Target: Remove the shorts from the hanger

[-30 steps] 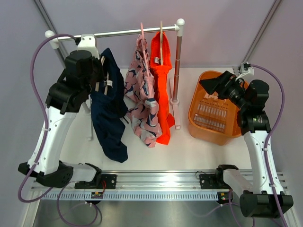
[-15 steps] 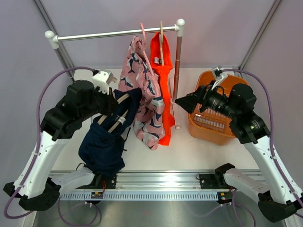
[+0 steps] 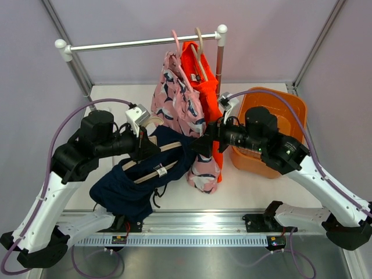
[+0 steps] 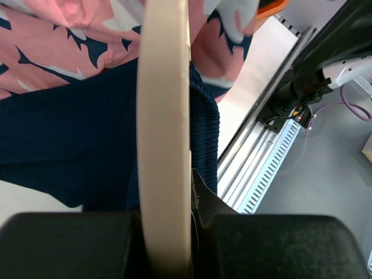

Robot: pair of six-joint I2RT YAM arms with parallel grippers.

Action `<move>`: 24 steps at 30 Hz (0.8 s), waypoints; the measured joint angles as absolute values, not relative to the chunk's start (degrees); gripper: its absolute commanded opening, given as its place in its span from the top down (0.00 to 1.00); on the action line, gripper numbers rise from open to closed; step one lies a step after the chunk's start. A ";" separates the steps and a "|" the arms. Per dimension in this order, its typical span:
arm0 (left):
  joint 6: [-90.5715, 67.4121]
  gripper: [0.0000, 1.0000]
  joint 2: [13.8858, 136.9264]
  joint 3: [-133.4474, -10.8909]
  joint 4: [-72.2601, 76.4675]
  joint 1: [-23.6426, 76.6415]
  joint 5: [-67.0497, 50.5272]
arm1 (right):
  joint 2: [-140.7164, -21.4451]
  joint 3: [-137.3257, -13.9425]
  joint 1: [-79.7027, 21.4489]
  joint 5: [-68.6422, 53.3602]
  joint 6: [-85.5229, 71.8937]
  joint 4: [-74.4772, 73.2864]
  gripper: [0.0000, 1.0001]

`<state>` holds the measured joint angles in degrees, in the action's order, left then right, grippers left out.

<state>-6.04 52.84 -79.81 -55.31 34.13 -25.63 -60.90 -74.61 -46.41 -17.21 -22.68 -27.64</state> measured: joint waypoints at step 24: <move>-6.61 1.00 60.97 -90.67 -52.66 34.35 -23.53 | -66.35 -86.02 -72.58 9.65 -23.16 -39.88 0.16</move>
<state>-6.61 60.97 -90.67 -52.66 34.35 -23.53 -66.35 -86.02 -72.58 9.65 -23.16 -39.88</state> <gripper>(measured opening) 0.098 0.846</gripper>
